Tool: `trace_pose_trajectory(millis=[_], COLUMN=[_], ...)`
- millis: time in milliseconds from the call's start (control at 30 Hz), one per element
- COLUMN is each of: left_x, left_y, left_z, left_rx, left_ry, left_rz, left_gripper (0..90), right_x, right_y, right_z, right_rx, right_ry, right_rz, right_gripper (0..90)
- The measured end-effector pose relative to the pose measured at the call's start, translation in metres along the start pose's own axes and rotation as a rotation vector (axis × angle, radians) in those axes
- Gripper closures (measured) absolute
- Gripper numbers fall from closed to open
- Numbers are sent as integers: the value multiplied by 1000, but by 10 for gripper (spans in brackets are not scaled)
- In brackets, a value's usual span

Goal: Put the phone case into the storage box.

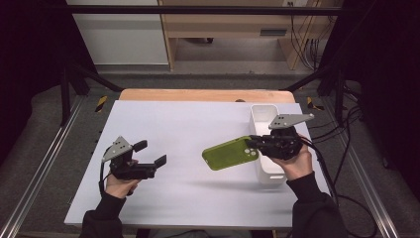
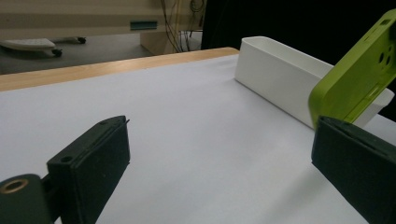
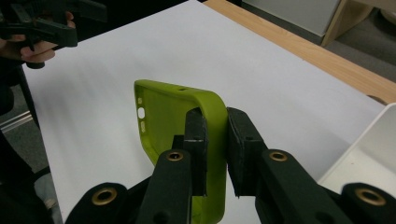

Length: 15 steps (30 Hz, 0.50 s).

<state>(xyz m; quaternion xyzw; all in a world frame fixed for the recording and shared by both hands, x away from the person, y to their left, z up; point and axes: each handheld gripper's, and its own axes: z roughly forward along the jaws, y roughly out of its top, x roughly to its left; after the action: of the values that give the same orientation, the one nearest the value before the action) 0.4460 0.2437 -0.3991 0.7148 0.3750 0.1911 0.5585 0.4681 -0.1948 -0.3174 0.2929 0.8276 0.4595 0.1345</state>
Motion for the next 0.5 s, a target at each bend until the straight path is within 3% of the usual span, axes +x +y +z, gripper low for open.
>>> trace_pose_trajectory(millis=[500], left_x=[32], left_y=[-31], left_z=[-19], left_rx=[-40], left_ry=[71], left_rz=[6], left_gripper=[34], right_x=[1], right_y=[22], right_z=[-14], right_rx=[18], right_ry=[-74], right_rz=[-67], right_gripper=[798])
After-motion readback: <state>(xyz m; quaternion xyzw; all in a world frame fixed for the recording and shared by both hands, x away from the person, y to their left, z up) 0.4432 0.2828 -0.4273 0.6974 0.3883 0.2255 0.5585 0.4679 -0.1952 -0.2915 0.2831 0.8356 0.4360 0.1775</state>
